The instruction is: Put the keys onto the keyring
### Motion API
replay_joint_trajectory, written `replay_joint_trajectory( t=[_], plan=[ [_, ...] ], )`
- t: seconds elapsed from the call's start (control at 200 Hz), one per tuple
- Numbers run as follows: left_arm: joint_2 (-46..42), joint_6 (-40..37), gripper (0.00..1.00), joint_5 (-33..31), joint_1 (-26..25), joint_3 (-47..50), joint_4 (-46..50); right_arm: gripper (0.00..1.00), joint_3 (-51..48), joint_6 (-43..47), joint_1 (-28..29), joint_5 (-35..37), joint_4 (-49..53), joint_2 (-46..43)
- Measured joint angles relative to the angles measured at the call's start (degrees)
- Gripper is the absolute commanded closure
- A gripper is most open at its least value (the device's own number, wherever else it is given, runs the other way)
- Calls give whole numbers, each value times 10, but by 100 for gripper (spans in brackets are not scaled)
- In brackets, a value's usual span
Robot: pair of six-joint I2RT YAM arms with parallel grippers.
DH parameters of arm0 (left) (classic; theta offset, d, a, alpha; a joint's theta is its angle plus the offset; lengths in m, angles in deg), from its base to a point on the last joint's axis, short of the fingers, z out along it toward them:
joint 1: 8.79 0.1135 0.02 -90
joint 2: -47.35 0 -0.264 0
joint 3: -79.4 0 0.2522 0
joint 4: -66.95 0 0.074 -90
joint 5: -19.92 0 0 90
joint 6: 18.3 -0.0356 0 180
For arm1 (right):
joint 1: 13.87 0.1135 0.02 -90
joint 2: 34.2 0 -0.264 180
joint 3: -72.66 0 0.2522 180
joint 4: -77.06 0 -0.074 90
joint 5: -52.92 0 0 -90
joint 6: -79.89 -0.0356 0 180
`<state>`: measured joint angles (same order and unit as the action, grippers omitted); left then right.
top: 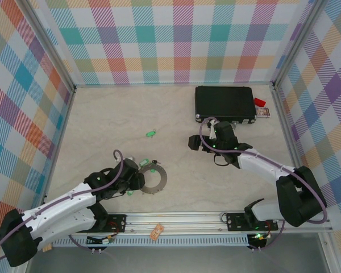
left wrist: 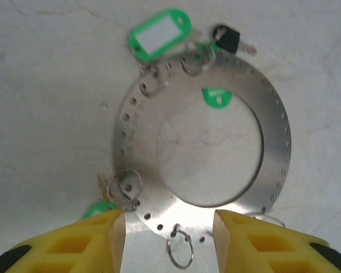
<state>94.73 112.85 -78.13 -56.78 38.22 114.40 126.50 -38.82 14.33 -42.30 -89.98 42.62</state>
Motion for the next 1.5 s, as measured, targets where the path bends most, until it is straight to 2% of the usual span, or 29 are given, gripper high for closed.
replay_joint_trajectory(
  t=[0.255,0.545,0.785,1.155,1.265,1.44,1.505],
  plan=[
    [11,4,64,-10,-91,9,4,1,0,-2,0,2,0,0],
    [78,4,65,-28,-127,10,3,1,0,-4,0,2,0,0],
    [136,1,71,-44,-132,4,3,1,0,-4,0,2,0,0],
    [148,3,92,-67,-134,-10,7,1,0,-8,0,2,0,0],
    [147,2,92,-66,-134,-10,6,1,0,-8,0,2,0,0],
    [147,2,85,-66,-134,-10,7,1,0,-8,0,2,0,0],
    [147,2,85,-66,-134,-10,7,1,0,-8,0,2,0,0]
  ],
)
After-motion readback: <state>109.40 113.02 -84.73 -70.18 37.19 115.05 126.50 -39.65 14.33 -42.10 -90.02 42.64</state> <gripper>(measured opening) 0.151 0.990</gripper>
